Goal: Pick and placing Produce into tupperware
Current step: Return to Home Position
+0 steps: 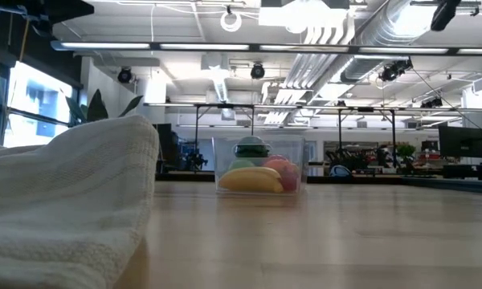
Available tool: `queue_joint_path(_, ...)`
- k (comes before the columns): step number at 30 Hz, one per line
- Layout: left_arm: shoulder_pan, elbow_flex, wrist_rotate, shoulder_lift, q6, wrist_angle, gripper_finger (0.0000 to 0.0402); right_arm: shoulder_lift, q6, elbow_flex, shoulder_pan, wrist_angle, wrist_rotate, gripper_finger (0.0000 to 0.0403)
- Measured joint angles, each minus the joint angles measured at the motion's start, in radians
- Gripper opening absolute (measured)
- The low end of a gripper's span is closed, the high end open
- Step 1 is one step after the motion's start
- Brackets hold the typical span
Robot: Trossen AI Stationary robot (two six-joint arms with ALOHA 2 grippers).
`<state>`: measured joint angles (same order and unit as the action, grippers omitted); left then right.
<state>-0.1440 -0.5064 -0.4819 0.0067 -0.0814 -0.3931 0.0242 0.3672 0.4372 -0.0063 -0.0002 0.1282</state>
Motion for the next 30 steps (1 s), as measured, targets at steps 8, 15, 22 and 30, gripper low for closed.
queue_joint_path(8, 0.000, 0.134, 0.026, 0.000, -0.008, 0.187, 0.0003, 0.001, 0.090, -0.179, 0.000, 0.216, -0.008, 0.0126)
queue_joint_path(15, 0.000, 0.273, 0.035, 0.000, 0.001, 0.363, 0.0003, 0.002, 0.176, -0.252, 0.000, 0.234, -0.010, 0.0126)
queue_joint_path(22, 0.000, 0.365, 0.053, 0.001, 0.035, 0.476, 0.0003, 0.002, 0.239, -0.310, 0.000, 0.253, -0.010, 0.0126)
queue_joint_path(30, 0.000, 0.437, 0.063, 0.000, 0.076, 0.539, 0.0003, 0.001, 0.286, -0.356, 0.000, 0.252, -0.011, 0.0126)
